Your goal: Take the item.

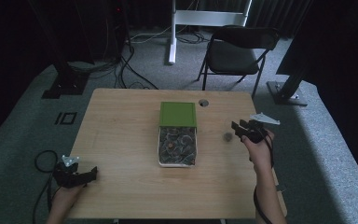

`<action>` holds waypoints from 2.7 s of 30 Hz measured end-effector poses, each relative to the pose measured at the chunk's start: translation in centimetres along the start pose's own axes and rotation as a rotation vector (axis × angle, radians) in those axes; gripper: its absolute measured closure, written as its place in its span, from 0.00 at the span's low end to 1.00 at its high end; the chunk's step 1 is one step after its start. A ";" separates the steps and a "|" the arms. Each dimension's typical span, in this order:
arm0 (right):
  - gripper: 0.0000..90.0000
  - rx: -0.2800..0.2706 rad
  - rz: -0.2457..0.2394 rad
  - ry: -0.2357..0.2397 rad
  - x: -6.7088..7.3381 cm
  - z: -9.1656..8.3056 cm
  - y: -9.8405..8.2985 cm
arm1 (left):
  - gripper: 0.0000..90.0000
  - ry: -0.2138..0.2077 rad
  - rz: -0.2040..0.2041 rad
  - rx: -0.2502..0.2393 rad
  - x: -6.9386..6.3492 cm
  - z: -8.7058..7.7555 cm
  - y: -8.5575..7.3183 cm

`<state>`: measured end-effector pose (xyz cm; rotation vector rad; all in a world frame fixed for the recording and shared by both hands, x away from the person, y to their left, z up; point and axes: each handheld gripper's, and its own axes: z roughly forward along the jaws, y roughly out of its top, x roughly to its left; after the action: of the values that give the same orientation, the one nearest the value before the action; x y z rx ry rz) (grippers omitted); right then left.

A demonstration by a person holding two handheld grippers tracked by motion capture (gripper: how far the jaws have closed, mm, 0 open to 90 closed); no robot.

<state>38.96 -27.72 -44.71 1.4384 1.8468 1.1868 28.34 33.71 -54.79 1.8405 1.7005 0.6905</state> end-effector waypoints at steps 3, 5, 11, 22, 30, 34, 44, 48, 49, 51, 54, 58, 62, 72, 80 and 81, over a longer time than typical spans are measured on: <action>0.58 0.003 -0.008 0.000 0.1 -0.5 -0.5 | 0.00 0.000 0.000 0.000 0.0 0.0 0.0; 0.55 0.001 -0.006 -0.001 0.2 -0.8 -0.9 | 0.00 0.000 -0.001 0.000 0.0 0.0 0.0; 0.43 0.000 0.003 -0.009 0.1 -1.3 -1.9 | 0.00 0.000 0.000 0.000 0.0 0.0 0.0; 0.23 -0.013 0.020 0.009 0.5 -2.2 -3.3 | 0.00 0.000 -0.001 -0.001 0.0 0.0 0.0; 0.16 0.018 -0.001 0.013 0.4 -2.3 -4.9 | 0.00 0.000 -0.001 -0.001 0.0 0.0 0.0; 0.16 0.040 -0.003 0.030 0.3 -2.2 -6.0 | 0.00 0.000 -0.001 0.000 0.0 0.0 0.0; 0.16 0.068 -0.028 0.063 -0.1 -1.6 -8.1 | 0.00 0.000 -0.001 -0.001 0.0 0.0 0.0; 0.16 0.081 -0.033 0.077 -0.2 -1.6 -8.7 | 0.00 0.000 -0.001 -0.002 0.0 0.0 0.0; 0.16 0.087 -0.040 0.078 -0.2 -1.6 -8.8 | 0.00 0.000 -0.001 -0.001 0.0 0.0 0.0; 0.16 0.095 -0.044 0.078 -0.2 -1.6 -9.0 | 0.00 0.000 -0.001 -0.002 0.0 0.0 0.0; 0.16 0.118 -0.059 0.081 -0.1 -1.5 -9.8 | 0.00 0.000 -0.001 -0.002 0.0 0.0 0.0; 0.16 0.128 -0.069 0.087 -0.1 -1.6 -10.2 | 0.00 0.000 0.001 0.001 0.0 0.0 0.0; 0.16 0.136 -0.079 0.089 -0.5 -2.1 -10.9 | 0.00 0.000 0.001 0.001 0.0 0.0 0.0; 0.16 0.166 -0.121 0.101 -0.4 -2.6 -12.5 | 0.00 0.000 0.001 0.001 0.0 0.0 0.0; 0.16 0.198 -0.158 0.070 -0.2 -3.0 -13.3 | 0.00 0.000 0.001 0.001 0.0 0.0 0.0; 0.16 0.202 -0.161 0.068 -0.1 -3.1 -13.3 | 0.00 0.000 0.001 0.000 0.0 0.0 0.0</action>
<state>29.88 -29.59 -54.74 1.3373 2.1371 1.0058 28.33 33.71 -54.79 1.8413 1.7003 0.6908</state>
